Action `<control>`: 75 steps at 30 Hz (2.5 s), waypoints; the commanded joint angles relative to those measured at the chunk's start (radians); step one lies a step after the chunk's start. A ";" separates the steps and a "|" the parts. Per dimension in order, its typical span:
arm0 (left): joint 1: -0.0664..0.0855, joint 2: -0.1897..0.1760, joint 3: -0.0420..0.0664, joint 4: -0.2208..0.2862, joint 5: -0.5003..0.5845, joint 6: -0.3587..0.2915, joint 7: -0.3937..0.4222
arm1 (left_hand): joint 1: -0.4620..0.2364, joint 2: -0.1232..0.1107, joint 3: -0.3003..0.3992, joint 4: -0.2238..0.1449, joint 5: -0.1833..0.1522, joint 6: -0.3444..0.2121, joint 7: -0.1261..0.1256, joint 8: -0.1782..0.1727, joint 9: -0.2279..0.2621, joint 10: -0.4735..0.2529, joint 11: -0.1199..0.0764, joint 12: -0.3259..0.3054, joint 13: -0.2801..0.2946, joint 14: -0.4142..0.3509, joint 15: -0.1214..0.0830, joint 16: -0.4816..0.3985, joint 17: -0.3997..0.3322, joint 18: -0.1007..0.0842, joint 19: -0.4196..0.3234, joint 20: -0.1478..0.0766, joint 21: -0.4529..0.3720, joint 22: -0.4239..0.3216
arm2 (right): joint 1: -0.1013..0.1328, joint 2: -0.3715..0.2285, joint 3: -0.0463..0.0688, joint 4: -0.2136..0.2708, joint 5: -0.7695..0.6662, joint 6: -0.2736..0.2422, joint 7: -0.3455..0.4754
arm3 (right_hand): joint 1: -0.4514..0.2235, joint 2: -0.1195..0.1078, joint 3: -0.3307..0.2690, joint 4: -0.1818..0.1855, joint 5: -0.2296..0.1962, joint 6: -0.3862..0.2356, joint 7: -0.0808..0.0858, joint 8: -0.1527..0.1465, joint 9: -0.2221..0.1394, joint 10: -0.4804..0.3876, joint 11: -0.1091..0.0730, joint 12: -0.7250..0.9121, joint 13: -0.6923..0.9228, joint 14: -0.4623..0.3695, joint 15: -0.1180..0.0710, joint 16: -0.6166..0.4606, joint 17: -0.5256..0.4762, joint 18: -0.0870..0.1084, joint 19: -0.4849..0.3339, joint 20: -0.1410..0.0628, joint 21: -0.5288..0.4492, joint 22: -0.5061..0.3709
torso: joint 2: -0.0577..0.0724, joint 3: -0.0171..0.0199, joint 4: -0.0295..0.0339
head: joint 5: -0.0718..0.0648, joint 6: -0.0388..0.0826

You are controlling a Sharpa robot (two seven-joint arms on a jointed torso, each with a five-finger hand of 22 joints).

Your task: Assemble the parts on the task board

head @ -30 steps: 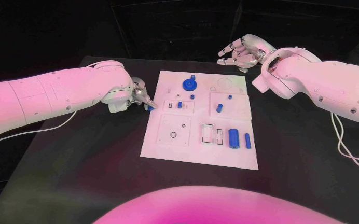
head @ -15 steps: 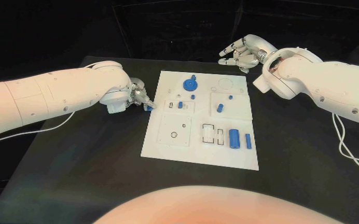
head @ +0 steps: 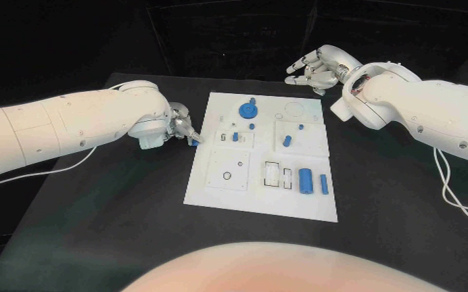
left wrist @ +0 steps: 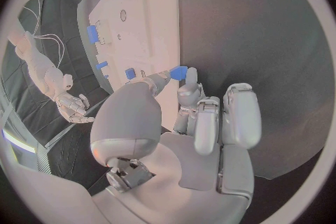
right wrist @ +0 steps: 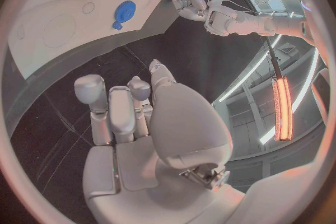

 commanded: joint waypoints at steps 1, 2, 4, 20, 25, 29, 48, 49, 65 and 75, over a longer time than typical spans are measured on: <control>0.000 -0.004 0.000 0.006 0.007 0.007 0.017 | 0.007 0.010 0.338 -0.319 0.018 -0.002 0.007 -0.008 -0.002 -0.004 0.002 0.002 0.006 0.106 0.007 0.003 0.263 -0.009 0.022 0.009 -0.007 0.059 | 0.002 0.000 0.001 0.000 0.005 0.005 0.010 | 0.005 0.004 -0.007 0.000 0.006 -0.006 0.000 0.006 -0.001 0.001 -0.002 0.000 -0.001 0.018 -0.005 -0.006 0.000 0.007 0.006 0.002 -0.004 -0.001 | 0.000 0.0000 0.0008 | -0.002 0.000; 0.000 -0.006 0.000 0.008 0.009 0.007 0.018 | 0.006 0.012 0.350 -0.321 0.021 -0.003 0.008 -0.011 -0.003 -0.003 0.002 0.005 0.010 0.106 0.008 0.003 0.263 -0.008 0.021 0.009 -0.007 0.059 | 0.002 0.000 0.001 0.000 0.005 0.005 0.010 | 0.005 0.004 -0.007 0.000 0.006 -0.006 0.000 0.006 -0.001 0.001 -0.002 0.000 -0.001 0.018 -0.005 -0.006 0.000 0.007 0.006 0.002 -0.004 -0.001 | 0.000 0.0000 0.0010 | -0.002 0.000; 0.000 -0.008 0.000 0.010 0.015 0.008 0.021 | -0.001 0.012 0.376 -0.324 0.022 -0.002 0.010 -0.016 -0.006 -0.003 0.004 0.008 0.015 0.106 0.009 0.003 0.263 -0.008 0.021 0.010 -0.008 0.059 | 0.002 0.000 0.001 -0.001 0.005 0.005 0.011 | 0.005 0.004 -0.007 0.000 0.006 -0.006 0.000 0.006 -0.001 0.001 -0.002 0.000 -0.001 0.018 -0.005 -0.006 0.000 0.007 0.006 0.002 -0.004 -0.001 | 0.000 -0.0002 0.0008 | -0.002 0.000; 0.001 -0.015 0.000 0.015 0.025 0.016 0.033 | -0.055 0.016 0.497 -0.346 0.021 0.006 0.015 -0.047 -0.028 -0.007 0.007 0.017 0.020 0.106 0.011 0.003 0.263 -0.009 0.022 0.012 -0.001 0.069 | 0.002 0.000 0.001 -0.002 0.006 0.006 0.012 | 0.006 0.004 -0.008 0.000 0.009 -0.007 0.000 0.006 -0.001 0.000 -0.002 -0.002 -0.003 0.018 -0.005 -0.007 0.000 0.007 0.006 0.002 -0.004 -0.001 | 0.000 0.0003 -0.0006 | 0.001 0.000; 0.001 -0.016 0.000 0.016 0.025 0.012 0.038 | -0.065 0.016 0.518 -0.356 0.020 0.013 0.015 -0.059 -0.038 -0.007 0.008 0.018 0.018 0.106 0.012 0.003 0.263 -0.010 0.023 0.012 0.004 0.074 | 0.002 -0.001 0.001 -0.002 0.006 0.006 0.012 | 0.006 0.004 -0.008 0.000 0.009 -0.007 0.000 0.006 -0.001 0.000 -0.002 -0.002 -0.003 0.018 -0.005 -0.007 0.000 0.007 0.006 0.002 -0.004 -0.001 | 0.000 -0.0001 -0.0001 | 0.000 0.000; 0.001 -0.018 0.000 0.016 0.025 0.008 0.042 | -0.067 0.015 0.522 -0.360 0.019 0.017 0.014 -0.063 -0.040 -0.004 0.007 0.021 0.022 0.106 0.012 0.003 0.263 -0.011 0.024 0.012 0.009 0.078 | 0.002 -0.001 0.001 -0.002 0.006 0.006 0.012 | 0.006 0.004 -0.008 0.000 0.009 -0.007 0.000 0.006 -0.001 0.000 -0.002 -0.002 -0.003 0.018 -0.005 -0.007 0.000 0.007 0.006 0.002 -0.004 -0.001 | 0.000 0.0001 0.0000 | 0.000 0.000; 0.000 -0.042 -0.001 0.026 0.025 -0.025 0.071 | -0.056 -0.005 0.511 -0.386 0.024 0.038 0.007 -0.098 -0.063 0.028 0.003 0.049 0.066 0.106 0.007 0.003 0.263 -0.017 0.032 0.010 0.036 0.103 | 0.002 -0.004 0.001 0.001 0.006 0.008 0.012 | 0.006 0.004 -0.008 0.000 0.009 -0.007 0.000 0.006 -0.001 0.000 -0.002 -0.002 -0.003 0.018 -0.005 -0.007 0.000 0.007 0.006 0.002 -0.004 -0.001 | -0.001 0.0003 0.0005 | 0.002 0.000; 0.000 -0.043 -0.001 0.027 0.025 -0.026 0.073 | -0.054 -0.006 0.506 -0.386 0.024 0.040 0.008 -0.100 -0.064 0.030 0.003 0.050 0.070 0.106 0.007 0.003 0.263 -0.016 0.031 0.010 0.035 0.103 | 0.002 -0.004 0.001 0.001 0.006 0.008 0.012 | 0.006 0.004 -0.008 0.000 0.009 -0.007 0.000 0.006 -0.001 0.000 -0.002 -0.002 -0.003 0.018 -0.005 -0.007 0.000 0.007 0.006 0.002 -0.004 -0.001 | -0.001 0.0002 0.0008 | 0.003 0.000; 0.000 -0.057 -0.001 0.032 0.037 -0.022 0.089 | -0.010 -0.021 0.415 -0.388 0.023 0.050 0.017 -0.127 -0.076 0.029 0.010 0.037 0.067 0.106 0.014 0.003 0.263 -0.015 0.026 0.016 0.027 0.100 | 0.002 -0.005 0.001 0.001 0.006 0.010 0.012 | 0.016 0.005 -0.006 0.001 0.078 -0.008 0.000 0.006 -0.002 -0.003 -0.002 -0.004 -0.006 0.018 -0.005 -0.009 0.000 0.007 0.005 0.002 -0.006 -0.003 | 0.001 0.0000 0.0003 | 0.010 0.000; 0.000 -0.057 -0.001 0.032 0.058 -0.030 0.084 | 0.006 -0.006 0.384 -0.376 0.025 0.052 0.018 -0.142 -0.083 0.011 0.011 0.008 0.033 0.106 0.016 0.003 0.263 -0.012 0.022 0.018 0.015 0.092 | 0.002 -0.003 0.001 -0.001 0.006 0.011 0.013 | 0.017 0.005 -0.006 0.002 0.080 -0.008 0.000 0.006 -0.002 -0.003 -0.002 -0.004 -0.006 0.018 -0.005 -0.009 0.000 0.007 0.006 0.002 -0.006 -0.002 | 0.001 -0.0001 -0.0005 | 0.011 0.000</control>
